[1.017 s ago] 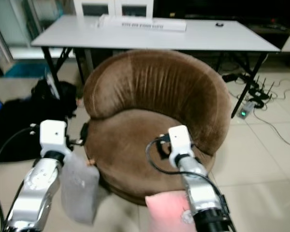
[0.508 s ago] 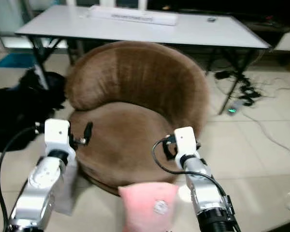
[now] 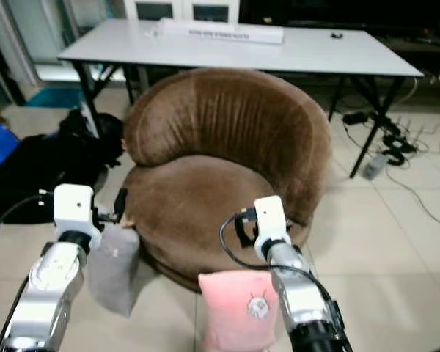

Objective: Move the pillow to the sofa from floor

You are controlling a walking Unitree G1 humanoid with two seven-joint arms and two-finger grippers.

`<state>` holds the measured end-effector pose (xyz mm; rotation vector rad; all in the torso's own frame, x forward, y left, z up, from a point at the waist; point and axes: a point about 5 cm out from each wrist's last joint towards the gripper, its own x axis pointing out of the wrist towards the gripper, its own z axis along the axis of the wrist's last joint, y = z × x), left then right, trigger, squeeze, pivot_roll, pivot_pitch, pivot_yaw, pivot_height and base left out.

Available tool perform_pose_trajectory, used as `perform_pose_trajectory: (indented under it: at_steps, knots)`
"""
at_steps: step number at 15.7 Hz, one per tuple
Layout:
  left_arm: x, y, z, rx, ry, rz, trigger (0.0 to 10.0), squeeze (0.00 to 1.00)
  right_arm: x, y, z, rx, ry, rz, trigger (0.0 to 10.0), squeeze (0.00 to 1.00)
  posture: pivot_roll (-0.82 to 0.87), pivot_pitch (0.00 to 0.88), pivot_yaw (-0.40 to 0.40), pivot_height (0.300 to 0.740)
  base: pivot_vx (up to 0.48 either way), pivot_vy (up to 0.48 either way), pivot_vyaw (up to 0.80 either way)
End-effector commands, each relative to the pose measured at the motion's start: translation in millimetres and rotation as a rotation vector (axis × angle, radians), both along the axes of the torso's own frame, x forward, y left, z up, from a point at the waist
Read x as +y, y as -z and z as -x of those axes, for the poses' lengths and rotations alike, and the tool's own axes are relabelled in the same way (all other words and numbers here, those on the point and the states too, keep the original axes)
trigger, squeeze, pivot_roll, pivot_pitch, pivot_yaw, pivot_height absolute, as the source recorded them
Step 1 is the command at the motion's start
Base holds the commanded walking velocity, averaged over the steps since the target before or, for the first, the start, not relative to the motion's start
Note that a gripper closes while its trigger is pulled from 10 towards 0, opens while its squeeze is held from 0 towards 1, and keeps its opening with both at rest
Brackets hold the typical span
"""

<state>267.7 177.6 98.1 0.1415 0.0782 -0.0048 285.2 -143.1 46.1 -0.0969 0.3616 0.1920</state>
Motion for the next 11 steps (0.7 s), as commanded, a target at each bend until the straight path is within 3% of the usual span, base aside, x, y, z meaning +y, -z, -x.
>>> perform_pose_trajectory:
  at_steps: [1, 5, 11]
  knots:
    - [-6.0, -5.7, -1.2, -0.027, 0.022, 0.005, 10.0, 0.00, -4.7, -4.5, -2.0, -0.016, 0.023, -0.009, 10.0, 0.00, 0.05, 0.000, 0.003, 0.740, 0.000, 0.000, 0.00]
    - [-7.1, -5.6, 0.5, -0.035, 0.029, 0.024, 10.0, 0.00, -6.2, -4.9, -1.2, -0.017, 0.023, -0.010, 10.0, 0.00, 0.04, 0.000, 0.000, 0.740, 0.062, 0.000, -0.67]
    - [-5.0, -3.3, 3.2, -0.030, -0.003, 0.020, 10.0, 0.00, -1.4, -5.0, -2.0, -0.009, -0.016, 0.013, 10.0, 0.00, 0.06, 0.000, -0.017, 0.740, 0.210, 0.000, 0.00]
